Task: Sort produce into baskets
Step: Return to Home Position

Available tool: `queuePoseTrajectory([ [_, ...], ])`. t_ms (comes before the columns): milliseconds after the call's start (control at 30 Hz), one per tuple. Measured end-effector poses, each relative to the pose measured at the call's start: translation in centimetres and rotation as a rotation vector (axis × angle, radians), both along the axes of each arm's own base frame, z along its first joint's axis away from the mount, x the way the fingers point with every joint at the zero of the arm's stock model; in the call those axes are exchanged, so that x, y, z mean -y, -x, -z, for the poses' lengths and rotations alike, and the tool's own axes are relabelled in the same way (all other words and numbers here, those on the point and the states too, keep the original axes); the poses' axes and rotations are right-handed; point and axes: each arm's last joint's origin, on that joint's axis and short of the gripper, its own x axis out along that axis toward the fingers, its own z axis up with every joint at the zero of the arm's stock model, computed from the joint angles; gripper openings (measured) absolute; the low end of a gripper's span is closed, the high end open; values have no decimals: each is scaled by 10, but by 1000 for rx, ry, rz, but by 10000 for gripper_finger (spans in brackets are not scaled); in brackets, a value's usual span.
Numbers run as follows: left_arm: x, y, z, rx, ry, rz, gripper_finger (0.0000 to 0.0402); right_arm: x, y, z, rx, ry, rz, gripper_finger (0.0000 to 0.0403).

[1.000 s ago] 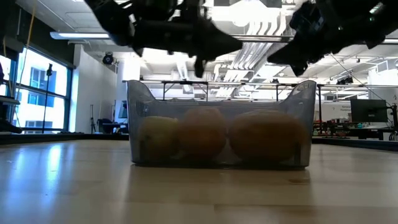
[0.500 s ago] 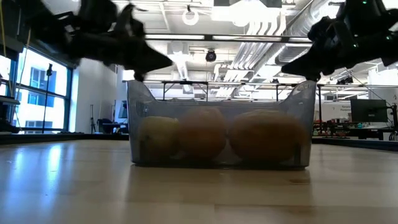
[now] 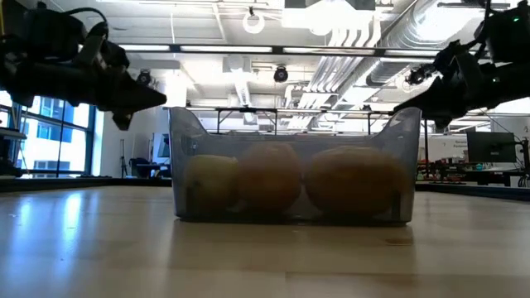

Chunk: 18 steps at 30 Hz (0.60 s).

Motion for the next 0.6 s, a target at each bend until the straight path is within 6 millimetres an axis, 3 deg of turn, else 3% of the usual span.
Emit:
queuePoseTrajectory([
  [333, 7, 23, -3, -33, -57, -77, 0, -11, 16, -6, 72, 69, 95, 0],
  [467, 9, 35, -2, -44, -78, -155, 0, -15, 19, -11, 127, 100, 58, 0],
  [600, 10, 42, -12, 54, -134, -180, 0, -16, 15, -5, 176, 105, -8, 0],
])
